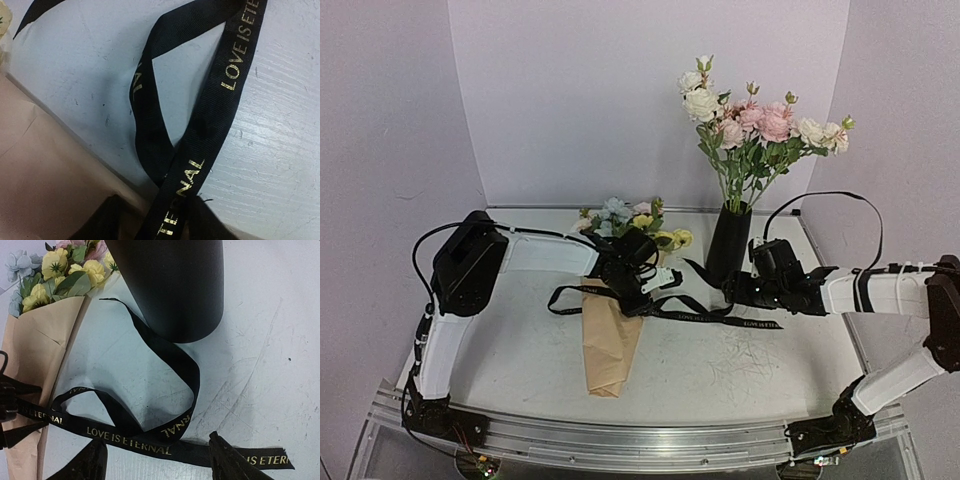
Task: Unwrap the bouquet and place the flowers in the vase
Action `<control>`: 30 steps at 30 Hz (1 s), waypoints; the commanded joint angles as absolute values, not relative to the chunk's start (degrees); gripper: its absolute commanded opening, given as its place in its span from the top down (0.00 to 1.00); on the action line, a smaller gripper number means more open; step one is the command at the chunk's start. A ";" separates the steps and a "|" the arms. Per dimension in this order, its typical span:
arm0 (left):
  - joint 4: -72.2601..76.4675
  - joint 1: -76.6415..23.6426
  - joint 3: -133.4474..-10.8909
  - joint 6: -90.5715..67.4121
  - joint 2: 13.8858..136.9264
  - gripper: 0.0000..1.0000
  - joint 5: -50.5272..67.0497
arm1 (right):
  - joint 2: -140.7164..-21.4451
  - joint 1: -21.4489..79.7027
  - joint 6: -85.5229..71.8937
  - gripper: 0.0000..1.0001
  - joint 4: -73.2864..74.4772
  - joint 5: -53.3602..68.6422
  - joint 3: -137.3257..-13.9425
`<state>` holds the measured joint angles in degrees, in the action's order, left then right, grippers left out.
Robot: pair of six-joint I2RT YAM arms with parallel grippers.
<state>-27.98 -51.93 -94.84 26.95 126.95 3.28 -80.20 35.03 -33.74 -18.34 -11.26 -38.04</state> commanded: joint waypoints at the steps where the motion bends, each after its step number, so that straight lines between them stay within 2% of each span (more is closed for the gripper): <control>1: -32.46 -52.82 -98.70 27.06 127.73 0.74 1.07 | -79.85 34.99 -33.05 0.29 -17.88 -12.41 -38.41; 3: -32.39 -52.92 -99.35 26.29 127.15 0.95 1.15 | -80.09 34.98 -33.10 0.30 -17.99 -12.40 -38.48; 5: -32.39 -52.91 -99.90 25.44 125.69 0.99 3.15 | -80.34 35.02 -33.08 0.30 -18.03 -12.40 -38.59; 9: -31.75 -52.91 -99.76 24.27 121.39 0.97 8.29 | -80.76 34.98 -33.00 0.30 -18.18 -12.47 -38.71; 13: -31.64 -52.92 -98.24 22.78 118.36 0.95 8.43 | -80.82 35.00 -33.02 0.30 -18.24 -12.58 -38.61; 18: -31.64 -52.93 -96.10 21.38 115.98 0.77 6.78 | -81.77 34.98 -32.92 0.30 -18.69 -12.01 -38.95; 19: -31.65 -52.91 -95.84 21.36 115.73 0.80 6.61 | -82.04 34.98 -32.91 0.30 -18.80 -11.73 -39.08; 22: -31.63 -52.91 -95.57 20.77 115.36 1.00 5.76 | -82.43 34.98 -33.00 0.30 -19.06 -11.33 -39.47; 25: -31.22 -52.82 -95.12 19.81 114.22 1.00 5.40 | -82.19 34.99 -32.93 0.30 -19.12 -11.34 -39.49; 26: -30.97 -52.81 -94.72 19.60 113.73 0.98 5.66 | -82.07 34.99 -32.88 0.30 -19.15 -11.35 -39.47; 27: -30.78 -52.82 -94.24 19.65 113.30 0.88 6.28 | -82.01 34.98 -32.81 0.30 -19.16 -11.35 -39.48; 29: -30.69 -52.88 -93.30 20.38 113.04 0.55 8.43 | -82.00 34.98 -32.85 0.29 -19.16 -11.28 -39.48; 30: -30.68 -52.90 -93.28 20.63 113.53 0.48 8.88 | -82.05 34.98 -32.83 0.29 -19.16 -11.23 -39.47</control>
